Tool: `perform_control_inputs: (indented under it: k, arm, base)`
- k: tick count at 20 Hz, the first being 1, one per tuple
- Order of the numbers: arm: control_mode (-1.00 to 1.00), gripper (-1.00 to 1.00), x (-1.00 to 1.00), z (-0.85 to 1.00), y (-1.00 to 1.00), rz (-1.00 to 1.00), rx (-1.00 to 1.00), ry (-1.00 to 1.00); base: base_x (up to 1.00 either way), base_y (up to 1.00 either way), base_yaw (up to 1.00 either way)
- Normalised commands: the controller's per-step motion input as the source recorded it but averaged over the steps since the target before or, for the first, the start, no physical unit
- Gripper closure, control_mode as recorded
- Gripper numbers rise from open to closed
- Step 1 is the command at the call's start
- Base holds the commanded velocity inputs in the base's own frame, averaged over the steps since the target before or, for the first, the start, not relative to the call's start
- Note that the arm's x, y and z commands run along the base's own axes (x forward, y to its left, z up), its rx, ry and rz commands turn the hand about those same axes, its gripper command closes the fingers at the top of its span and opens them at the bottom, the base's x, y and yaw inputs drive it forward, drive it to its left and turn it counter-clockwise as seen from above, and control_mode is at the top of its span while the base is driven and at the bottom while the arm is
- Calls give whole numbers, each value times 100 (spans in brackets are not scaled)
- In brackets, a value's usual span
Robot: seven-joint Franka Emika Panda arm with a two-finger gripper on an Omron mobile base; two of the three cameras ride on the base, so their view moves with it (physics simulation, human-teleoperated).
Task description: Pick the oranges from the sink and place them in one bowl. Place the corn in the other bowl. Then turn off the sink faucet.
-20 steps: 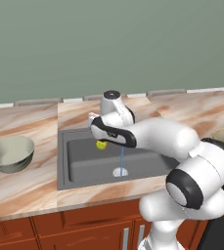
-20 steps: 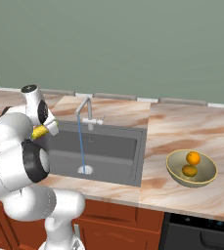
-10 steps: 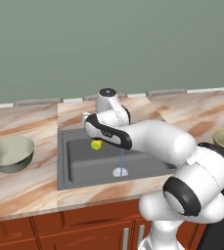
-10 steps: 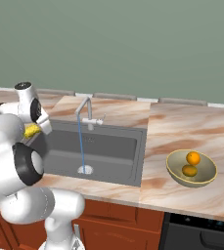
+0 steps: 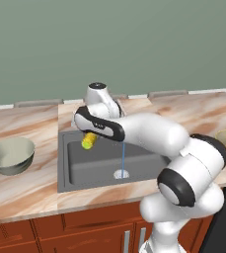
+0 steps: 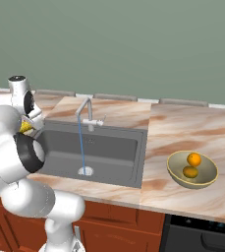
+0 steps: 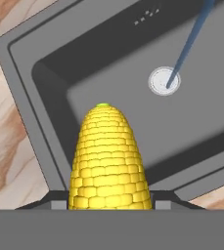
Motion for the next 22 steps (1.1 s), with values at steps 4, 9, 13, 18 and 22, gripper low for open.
perform_control_inputs:
  k: [4, 9, 13, 18, 22]
  arm:
    - [-100, 100, 0, 17, 31, 2, 1, 0]
    - [-100, 100, -1, 9, 29, 1, 0, 0]
    - [-100, 100, 0, 0, 29, 0, 0, 0]
    - [-100, 100, 0, 0, 27, 0, 0, 0]
    - [-100, 100, 0, 0, 30, 0, 0, 0]
  base:
    - [0, 0, 0]
    - [0, 0, 0]
    - [0, 0, 0]
    - [0, 0, 0]
    - [0, 0, 0]
